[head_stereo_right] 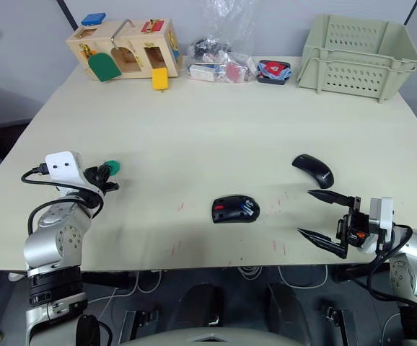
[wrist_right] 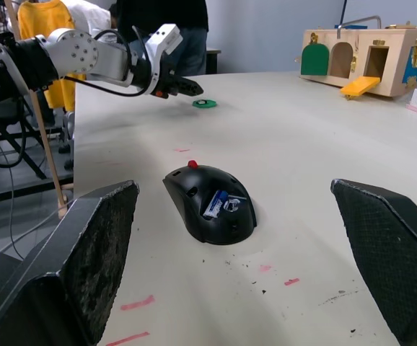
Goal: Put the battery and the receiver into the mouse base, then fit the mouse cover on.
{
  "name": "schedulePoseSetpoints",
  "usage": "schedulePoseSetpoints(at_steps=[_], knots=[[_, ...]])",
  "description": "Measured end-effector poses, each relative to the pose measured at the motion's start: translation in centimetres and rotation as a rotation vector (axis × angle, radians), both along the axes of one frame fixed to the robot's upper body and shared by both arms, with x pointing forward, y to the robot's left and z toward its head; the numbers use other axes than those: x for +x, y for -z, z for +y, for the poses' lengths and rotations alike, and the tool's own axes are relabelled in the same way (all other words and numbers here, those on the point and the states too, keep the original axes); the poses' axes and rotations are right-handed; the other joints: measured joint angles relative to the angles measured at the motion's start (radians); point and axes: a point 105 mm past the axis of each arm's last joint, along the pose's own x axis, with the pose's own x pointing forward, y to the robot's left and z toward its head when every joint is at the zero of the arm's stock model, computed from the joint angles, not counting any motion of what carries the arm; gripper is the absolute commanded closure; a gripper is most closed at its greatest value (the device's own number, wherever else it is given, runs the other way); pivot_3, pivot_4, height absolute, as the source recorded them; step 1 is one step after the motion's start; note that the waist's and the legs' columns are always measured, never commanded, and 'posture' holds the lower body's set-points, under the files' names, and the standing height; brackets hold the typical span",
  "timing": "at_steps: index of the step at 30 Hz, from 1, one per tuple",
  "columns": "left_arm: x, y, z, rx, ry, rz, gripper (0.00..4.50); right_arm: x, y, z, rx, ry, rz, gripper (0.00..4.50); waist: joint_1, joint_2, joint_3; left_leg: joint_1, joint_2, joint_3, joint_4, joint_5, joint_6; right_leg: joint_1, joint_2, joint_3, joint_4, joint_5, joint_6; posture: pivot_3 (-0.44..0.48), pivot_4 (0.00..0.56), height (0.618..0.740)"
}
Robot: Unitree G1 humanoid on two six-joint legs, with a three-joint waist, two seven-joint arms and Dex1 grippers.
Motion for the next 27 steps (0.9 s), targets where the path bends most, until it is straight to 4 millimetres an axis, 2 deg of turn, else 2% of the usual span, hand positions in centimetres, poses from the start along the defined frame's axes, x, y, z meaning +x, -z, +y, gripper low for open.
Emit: schedulePoseSetpoints(at_steps=[7,12,27], knots=[[0.3,0.7,0.5,-0.003,-0.017,0.005,3.11,-0.1,0.1,0.0,-0.004,0.003,0.004,0.0,0.001,0.0,0.0,0.0,0.0,0.0,0.0,0.0,0.0,0.0,0.0,0.0,0.0,0.0,0.0,0.0,0.15,0.74],[0.8,1.1,0.2,0.002,0.005,0.0,3.11,0.0,0.4,-0.3,-0.016,0.018,0.0,0.0,0.0,0.0,0.0,0.0,0.0,0.0,0.0,0.0,0.0,0.0,0.0,0.0,0.0,0.0,0.0,0.0,0.15,0.74],[1.1,0.9,-0.2,0.025,0.021,-0.02,3.11,-0.2,0.8,-0.5,-0.017,0.039,0.008,0.0,0.0,0.0,0.0,0.0,0.0,0.0,0.0,0.0,0.0,0.0,0.0,0.0,0.0,0.0,0.0,0.0,0.15,0.74]])
